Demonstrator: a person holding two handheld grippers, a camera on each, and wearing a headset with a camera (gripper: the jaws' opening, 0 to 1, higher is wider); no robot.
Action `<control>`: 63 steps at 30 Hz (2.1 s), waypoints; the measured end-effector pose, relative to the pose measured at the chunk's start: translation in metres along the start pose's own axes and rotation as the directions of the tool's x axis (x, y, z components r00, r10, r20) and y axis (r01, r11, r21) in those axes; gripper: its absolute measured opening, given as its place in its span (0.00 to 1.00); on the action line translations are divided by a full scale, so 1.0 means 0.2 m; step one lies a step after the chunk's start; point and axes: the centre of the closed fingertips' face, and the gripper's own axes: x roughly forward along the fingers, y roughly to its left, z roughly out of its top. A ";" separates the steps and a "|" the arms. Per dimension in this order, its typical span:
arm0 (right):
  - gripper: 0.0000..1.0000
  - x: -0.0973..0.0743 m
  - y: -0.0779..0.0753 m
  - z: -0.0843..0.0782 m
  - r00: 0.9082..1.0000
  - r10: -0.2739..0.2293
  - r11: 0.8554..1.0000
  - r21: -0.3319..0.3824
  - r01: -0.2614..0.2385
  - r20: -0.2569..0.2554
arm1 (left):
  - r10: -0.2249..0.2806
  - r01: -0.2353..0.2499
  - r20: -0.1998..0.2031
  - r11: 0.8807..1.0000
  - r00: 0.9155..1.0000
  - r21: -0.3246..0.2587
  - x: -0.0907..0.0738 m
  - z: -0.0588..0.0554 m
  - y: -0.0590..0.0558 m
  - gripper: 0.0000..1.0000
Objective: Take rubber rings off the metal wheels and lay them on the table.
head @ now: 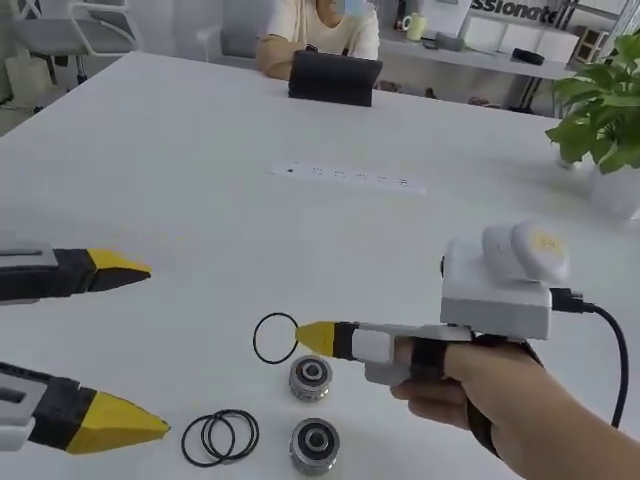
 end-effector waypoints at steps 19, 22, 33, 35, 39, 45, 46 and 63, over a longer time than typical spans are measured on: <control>0.00 0.09 0.12 -0.15 0.992 0.074 0.997 -0.029 -0.078 -0.106 | 0.016 -0.020 -0.036 0.994 0.999 -0.107 -0.02 -0.22 -0.11 0.82; 0.00 0.11 0.14 -0.18 0.987 0.088 0.995 -0.033 -0.093 -0.131 | 0.016 -0.020 -0.038 0.992 0.999 -0.122 -0.01 -0.23 -0.13 0.82; 0.00 0.18 0.17 -0.31 0.974 0.099 0.992 -0.051 -0.112 -0.204 | 0.023 -0.031 -0.051 0.987 0.998 -0.160 -0.03 -0.28 -0.15 0.81; 0.00 0.19 0.16 -0.32 0.973 0.094 0.993 -0.054 -0.108 -0.212 | 0.025 -0.033 -0.050 0.985 0.998 -0.169 -0.03 -0.29 -0.15 0.81; 0.00 0.19 0.14 -0.35 0.970 0.077 0.994 -0.057 -0.092 -0.229 | 0.022 -0.029 -0.045 0.982 0.999 -0.184 -0.03 -0.29 -0.16 0.80; 0.00 0.20 0.11 -0.37 0.969 0.059 0.997 -0.042 -0.071 -0.241 | 0.010 -0.021 -0.056 0.983 0.998 -0.183 -0.02 -0.31 -0.17 0.80; 0.00 0.20 0.10 -0.37 0.969 0.057 0.997 -0.043 -0.069 -0.242 | 0.012 -0.022 -0.056 0.982 0.998 -0.186 -0.02 -0.31 -0.17 0.80; 0.05 0.20 0.03 -0.40 0.960 -0.053 0.978 -0.207 -0.005 -0.274 | -0.018 0.001 -0.086 0.983 0.996 -0.186 0.01 -0.35 -0.22 0.79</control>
